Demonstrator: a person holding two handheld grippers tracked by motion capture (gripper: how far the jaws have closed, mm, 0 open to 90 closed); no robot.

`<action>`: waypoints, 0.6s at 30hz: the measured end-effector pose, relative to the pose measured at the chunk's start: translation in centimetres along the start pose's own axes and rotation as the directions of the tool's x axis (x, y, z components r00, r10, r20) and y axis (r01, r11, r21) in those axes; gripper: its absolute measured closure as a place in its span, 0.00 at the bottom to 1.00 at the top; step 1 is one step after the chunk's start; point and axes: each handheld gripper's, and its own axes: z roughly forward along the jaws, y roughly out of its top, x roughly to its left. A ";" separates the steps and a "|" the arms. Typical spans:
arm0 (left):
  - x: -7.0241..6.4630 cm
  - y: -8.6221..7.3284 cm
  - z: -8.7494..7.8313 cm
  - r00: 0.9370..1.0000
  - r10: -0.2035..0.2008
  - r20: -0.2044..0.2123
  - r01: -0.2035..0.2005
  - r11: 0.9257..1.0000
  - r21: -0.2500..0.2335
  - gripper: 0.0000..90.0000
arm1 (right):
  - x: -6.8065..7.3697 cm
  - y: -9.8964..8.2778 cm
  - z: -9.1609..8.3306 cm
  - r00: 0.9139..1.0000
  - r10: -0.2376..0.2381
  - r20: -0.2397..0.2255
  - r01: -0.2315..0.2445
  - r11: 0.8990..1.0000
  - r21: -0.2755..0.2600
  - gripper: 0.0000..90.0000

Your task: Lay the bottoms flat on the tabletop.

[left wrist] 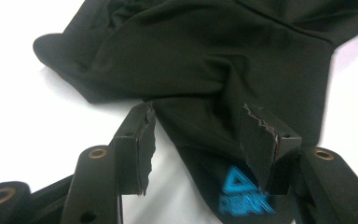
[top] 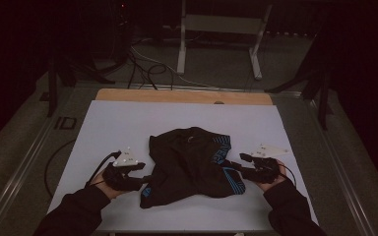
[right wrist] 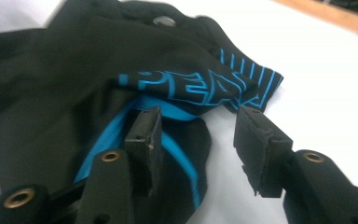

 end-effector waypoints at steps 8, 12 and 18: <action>1.6 -0.1 3.4 0.997 -0.077 -0.004 0.077 0.995 0.057 0.52 | -0.8 -0.4 5.1 0.999 0.036 -0.006 -0.036 0.994 0.108 0.57; 1.7 -0.3 5.0 0.997 -0.079 0.000 0.079 0.993 0.088 0.51 | -0.7 -0.7 6.6 0.999 0.040 -0.011 -0.038 0.989 0.142 0.57; 1.7 -0.2 6.3 0.998 -0.068 -0.001 0.068 0.992 0.111 0.57 | -0.1 -1.0 7.1 1.000 0.008 -0.002 -0.007 0.986 0.168 0.67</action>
